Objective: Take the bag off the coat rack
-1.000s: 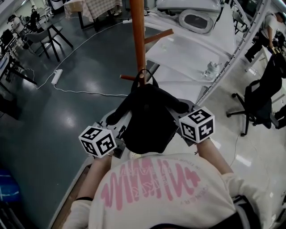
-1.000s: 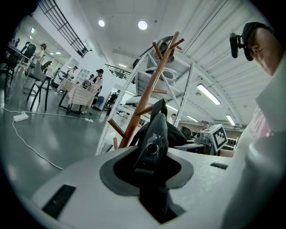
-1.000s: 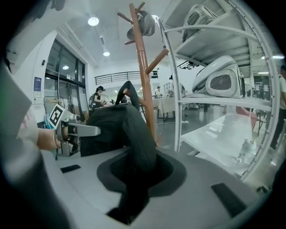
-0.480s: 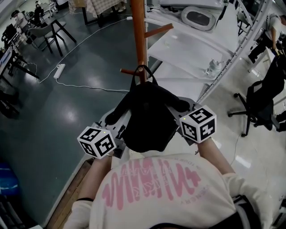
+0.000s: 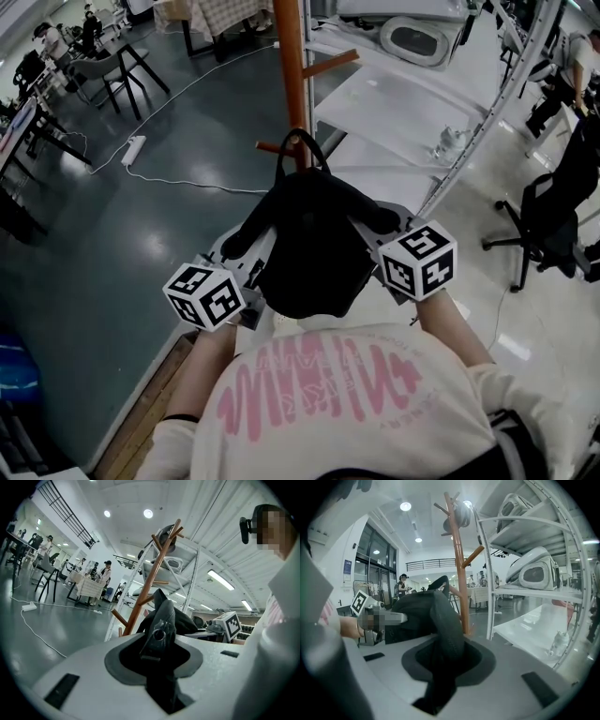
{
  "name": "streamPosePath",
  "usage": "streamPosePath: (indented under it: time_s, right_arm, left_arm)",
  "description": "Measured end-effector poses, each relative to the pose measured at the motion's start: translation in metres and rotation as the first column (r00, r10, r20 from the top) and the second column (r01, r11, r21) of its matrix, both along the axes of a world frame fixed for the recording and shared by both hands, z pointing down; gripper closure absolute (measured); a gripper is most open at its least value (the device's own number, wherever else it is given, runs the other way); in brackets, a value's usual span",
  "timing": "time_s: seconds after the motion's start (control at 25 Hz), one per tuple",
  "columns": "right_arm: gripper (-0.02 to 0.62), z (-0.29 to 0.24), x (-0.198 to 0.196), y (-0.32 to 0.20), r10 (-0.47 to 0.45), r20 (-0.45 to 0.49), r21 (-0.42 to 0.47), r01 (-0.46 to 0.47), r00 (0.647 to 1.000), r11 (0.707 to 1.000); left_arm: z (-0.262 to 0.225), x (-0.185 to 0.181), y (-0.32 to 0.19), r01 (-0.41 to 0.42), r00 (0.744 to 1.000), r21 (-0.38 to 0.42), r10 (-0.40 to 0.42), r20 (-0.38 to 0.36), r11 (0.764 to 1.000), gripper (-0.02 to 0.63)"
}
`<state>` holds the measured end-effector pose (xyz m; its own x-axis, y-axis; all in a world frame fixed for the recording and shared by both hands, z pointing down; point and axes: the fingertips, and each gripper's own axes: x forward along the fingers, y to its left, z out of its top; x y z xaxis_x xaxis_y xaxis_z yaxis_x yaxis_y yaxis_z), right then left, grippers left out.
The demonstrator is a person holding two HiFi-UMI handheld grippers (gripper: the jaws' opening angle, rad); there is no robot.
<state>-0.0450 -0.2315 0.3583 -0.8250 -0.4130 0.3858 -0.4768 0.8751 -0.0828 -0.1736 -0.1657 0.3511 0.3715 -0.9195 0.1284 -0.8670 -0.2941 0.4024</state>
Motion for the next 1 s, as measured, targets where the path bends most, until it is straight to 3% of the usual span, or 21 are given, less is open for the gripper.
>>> streamPosePath:
  time_s: [1.0]
  right_arm:
    - [0.526,-0.002,0.038,0.028,-0.017,0.018,0.01,0.017,1.0,1.0]
  left_arm:
    - [-0.004,0.039,0.03,0.017,1.0,0.009,-0.017,0.02,1.0,0.508]
